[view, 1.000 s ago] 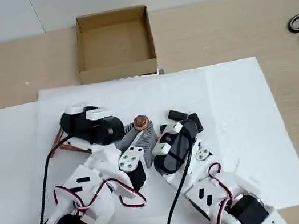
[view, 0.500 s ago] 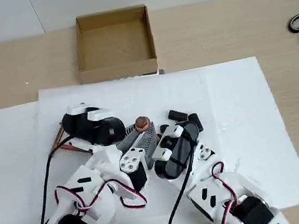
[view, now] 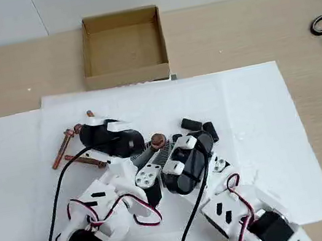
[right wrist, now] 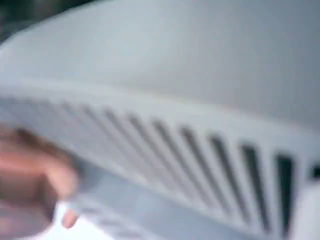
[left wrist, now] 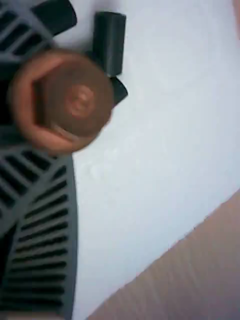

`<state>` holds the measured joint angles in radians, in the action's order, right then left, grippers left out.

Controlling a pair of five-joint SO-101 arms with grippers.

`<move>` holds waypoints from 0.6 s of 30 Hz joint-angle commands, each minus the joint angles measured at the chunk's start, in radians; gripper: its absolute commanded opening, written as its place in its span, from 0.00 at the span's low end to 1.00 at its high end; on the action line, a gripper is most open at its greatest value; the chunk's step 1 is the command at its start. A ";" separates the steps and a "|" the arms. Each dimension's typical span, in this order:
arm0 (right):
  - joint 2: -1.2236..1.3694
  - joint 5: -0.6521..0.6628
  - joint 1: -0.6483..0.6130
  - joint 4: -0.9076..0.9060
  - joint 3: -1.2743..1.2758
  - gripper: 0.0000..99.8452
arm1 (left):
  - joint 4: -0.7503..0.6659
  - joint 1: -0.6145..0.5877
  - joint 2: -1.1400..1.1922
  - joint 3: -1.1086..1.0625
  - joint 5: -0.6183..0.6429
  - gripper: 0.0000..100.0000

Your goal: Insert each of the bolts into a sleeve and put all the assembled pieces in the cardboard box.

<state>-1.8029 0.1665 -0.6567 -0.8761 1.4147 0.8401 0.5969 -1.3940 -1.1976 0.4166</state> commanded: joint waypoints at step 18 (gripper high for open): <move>-0.013 0.006 0.013 0.021 -0.064 0.00 | 0.239 -0.193 -0.002 0.246 -0.117 0.24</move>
<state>-1.8029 0.1665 -0.6536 -0.8761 1.4055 1.0764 0.4572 -1.3878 -1.0134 0.3383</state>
